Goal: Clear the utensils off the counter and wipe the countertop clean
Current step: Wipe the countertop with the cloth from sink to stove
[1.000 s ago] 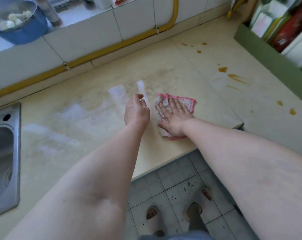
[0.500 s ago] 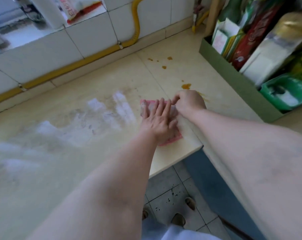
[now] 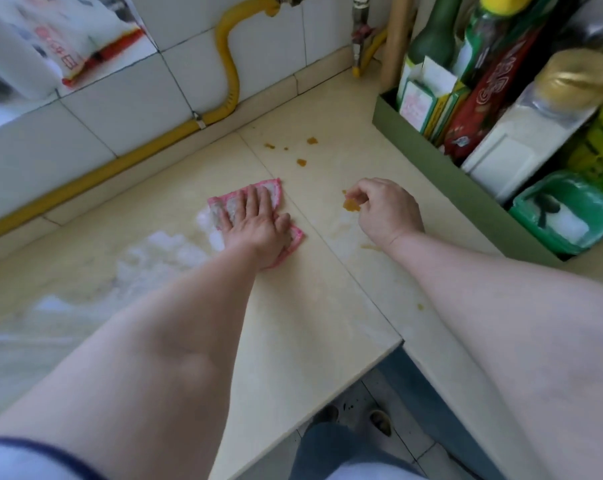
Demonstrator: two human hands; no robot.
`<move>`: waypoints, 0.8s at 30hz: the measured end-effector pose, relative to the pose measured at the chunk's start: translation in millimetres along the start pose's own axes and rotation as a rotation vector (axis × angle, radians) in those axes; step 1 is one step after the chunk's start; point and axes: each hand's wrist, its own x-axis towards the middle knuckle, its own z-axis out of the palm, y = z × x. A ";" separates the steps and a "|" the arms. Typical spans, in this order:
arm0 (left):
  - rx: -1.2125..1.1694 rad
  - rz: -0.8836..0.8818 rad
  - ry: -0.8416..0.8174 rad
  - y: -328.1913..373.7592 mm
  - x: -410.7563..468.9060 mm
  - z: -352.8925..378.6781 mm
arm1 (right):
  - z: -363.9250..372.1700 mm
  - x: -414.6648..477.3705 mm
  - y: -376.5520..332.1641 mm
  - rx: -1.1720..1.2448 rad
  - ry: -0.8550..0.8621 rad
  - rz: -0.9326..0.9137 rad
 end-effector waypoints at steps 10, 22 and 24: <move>-0.046 -0.105 0.103 7.8 107.8 -30.1 | 13.6 74.4 -4.4 0.093 0.085 0.021; 0.048 0.210 0.117 32.4 167.0 -49.1 | 11.5 85.5 12.8 0.079 0.085 0.072; 0.050 0.273 0.089 42.7 162.0 -48.2 | 10.5 79.2 18.8 0.043 0.078 0.118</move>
